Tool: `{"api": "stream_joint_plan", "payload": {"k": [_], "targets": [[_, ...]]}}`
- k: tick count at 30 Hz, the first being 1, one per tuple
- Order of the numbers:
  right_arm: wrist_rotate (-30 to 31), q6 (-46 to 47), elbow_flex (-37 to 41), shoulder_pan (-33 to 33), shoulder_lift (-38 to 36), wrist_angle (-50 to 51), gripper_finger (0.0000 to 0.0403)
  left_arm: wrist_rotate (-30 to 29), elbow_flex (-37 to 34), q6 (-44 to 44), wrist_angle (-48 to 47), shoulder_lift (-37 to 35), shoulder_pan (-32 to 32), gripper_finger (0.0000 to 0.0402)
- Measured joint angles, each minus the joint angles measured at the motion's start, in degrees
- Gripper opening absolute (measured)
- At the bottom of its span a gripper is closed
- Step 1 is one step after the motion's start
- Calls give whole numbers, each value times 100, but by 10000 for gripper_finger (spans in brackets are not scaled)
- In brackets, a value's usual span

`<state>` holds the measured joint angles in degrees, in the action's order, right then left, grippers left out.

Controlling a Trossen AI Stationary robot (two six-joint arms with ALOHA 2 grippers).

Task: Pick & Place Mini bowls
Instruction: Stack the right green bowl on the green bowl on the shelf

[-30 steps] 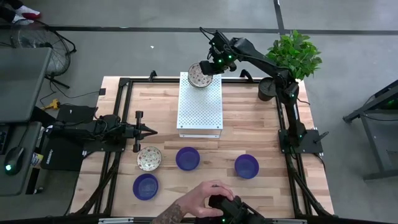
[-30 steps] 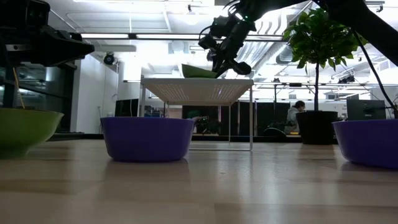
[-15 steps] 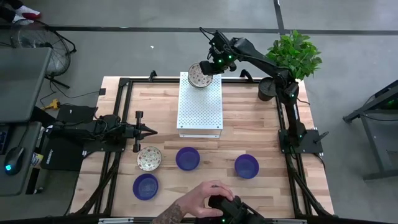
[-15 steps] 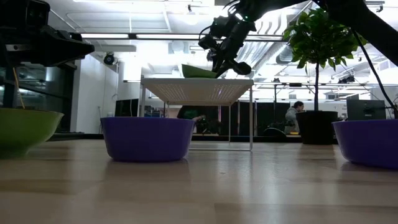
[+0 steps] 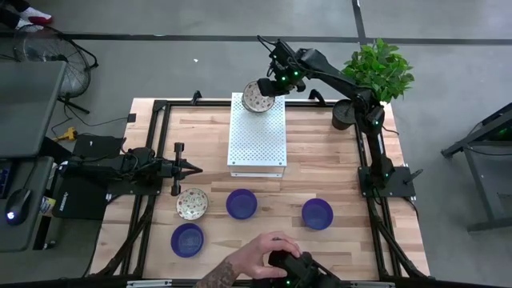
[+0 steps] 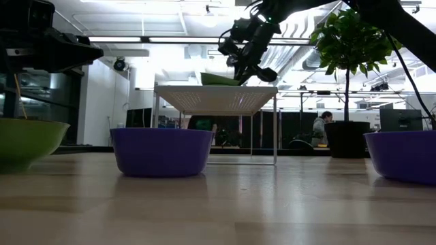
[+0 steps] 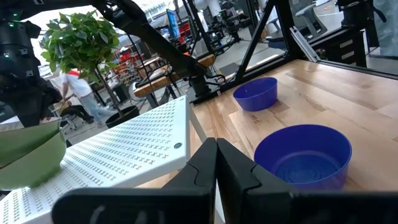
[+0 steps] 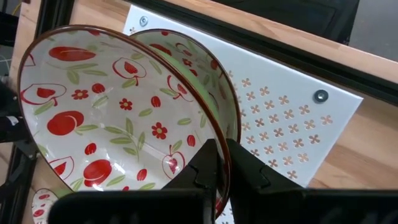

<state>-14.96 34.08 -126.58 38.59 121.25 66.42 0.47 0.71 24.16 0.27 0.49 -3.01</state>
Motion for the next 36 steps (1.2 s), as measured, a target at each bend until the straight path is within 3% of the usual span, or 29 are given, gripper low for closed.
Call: {"api": "stream_joint_plan", "payload": {"k": [16,27,36], "targets": [[-50,14,-9,0,131,-65,14,0,0,0,0,0,0,0],[-59,-2,-9,2,127,-87,123,-1,0,-1,-1,1,0,0],[-287,-8,-87,4,127,-230,140,0,0,0,-2,1,-1,0]]}}
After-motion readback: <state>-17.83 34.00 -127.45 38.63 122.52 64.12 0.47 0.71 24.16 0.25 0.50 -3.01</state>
